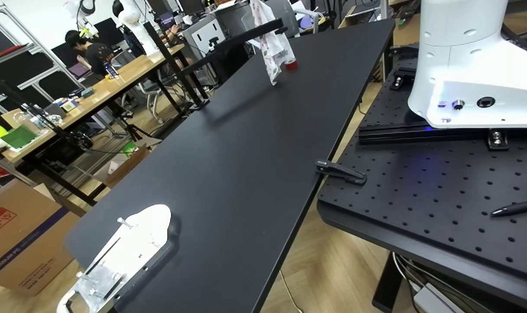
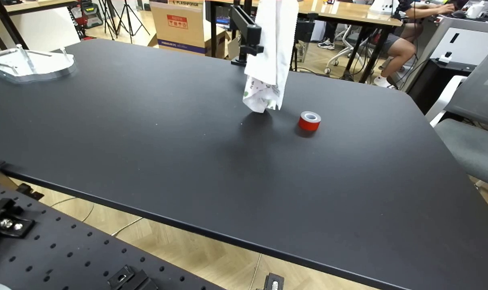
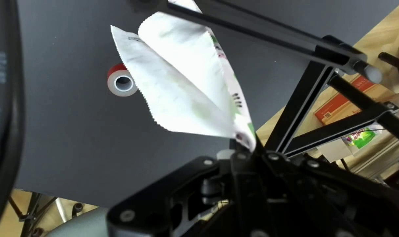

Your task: Hang the cloth on the black stand

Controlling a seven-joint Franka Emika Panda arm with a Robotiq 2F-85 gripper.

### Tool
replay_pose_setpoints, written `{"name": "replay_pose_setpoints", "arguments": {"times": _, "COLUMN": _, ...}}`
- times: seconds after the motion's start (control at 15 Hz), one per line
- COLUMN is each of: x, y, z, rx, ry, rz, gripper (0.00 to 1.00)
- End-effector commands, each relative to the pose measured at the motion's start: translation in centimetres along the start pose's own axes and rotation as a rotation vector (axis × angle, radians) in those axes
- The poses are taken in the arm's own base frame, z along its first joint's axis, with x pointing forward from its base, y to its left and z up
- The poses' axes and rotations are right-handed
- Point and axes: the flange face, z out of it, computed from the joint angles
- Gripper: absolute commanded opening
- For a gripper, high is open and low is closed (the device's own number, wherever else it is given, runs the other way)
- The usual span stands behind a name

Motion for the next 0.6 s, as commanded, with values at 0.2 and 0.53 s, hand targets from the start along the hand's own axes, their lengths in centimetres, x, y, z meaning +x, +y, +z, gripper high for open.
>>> {"name": "replay_pose_setpoints", "arguments": {"times": 0.2, "x": -6.3, "y": -4.5, "z": -2.3, "rx": -0.019, "ry": 0.018, "rz": -0.131, "gripper": 0.01}}
{"name": "replay_pose_setpoints", "arguments": {"times": 0.53, "x": -10.8, "y": -7.3, "z": -4.8, "rx": 0.001, "ry": 0.039, "rz": -0.232, "gripper": 0.01}}
